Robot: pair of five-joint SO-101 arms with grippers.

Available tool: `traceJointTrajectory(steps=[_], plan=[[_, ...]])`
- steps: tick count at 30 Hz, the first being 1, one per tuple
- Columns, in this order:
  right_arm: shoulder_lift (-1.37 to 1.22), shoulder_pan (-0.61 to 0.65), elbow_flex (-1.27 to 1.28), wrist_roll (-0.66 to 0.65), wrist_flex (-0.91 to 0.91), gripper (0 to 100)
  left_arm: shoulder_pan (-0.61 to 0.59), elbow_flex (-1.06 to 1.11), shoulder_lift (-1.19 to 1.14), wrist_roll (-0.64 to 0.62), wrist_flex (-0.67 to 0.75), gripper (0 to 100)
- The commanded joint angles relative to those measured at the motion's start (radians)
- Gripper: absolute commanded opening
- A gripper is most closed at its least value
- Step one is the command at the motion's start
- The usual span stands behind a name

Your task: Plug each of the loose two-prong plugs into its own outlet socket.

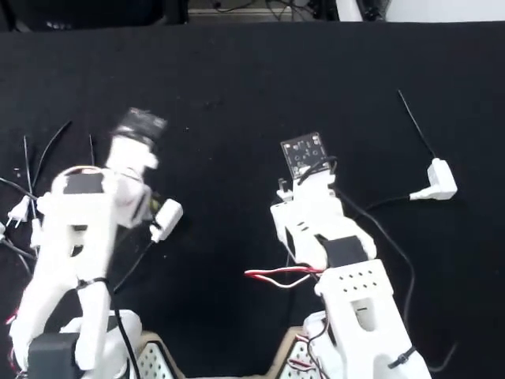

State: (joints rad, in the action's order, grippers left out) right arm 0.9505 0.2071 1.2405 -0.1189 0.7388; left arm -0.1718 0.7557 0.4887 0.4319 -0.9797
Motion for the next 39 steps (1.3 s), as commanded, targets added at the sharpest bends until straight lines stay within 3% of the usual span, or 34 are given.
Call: traceJointTrajectory(steps=[1, 9, 12, 17, 23, 28, 35, 39], plan=[[0.027, -0.018, -0.013, 0.011, -0.014, 1.0, -0.048, -0.022, 0.014, -0.044, 0.097, 20], [0.027, -0.018, -0.013, 0.011, -0.014, 1.0, 0.07, 0.209, 0.02, -0.092, 0.256, 20], [0.027, -0.018, -0.013, 0.011, -0.014, 1.0, 0.15, 0.231, 0.026, -0.14, 0.23, 20], [0.027, -0.018, -0.013, 0.011, -0.014, 1.0, 0.257, 0.163, 0.026, -0.186, 0.072, 20], [0.025, -0.006, -0.015, 0.008, -0.006, 1.0, 0.209, 0.058, 0.026, -0.187, -0.023, 20], [-0.016, 0.097, -0.059, 0.002, 0.046, 1.0, 0.156, 0.082, 0.026, -0.192, -0.066, 20], [-0.383, 0.12, -0.318, -0.077, 0.091, 1.0, 0.148, 0.22, 0.026, -0.285, 0.044, 20], [-0.605, 0.207, -0.463, -0.172, 0.118, 1.0, 0.147, 0.245, 0.026, -0.359, 0.064, 20]])
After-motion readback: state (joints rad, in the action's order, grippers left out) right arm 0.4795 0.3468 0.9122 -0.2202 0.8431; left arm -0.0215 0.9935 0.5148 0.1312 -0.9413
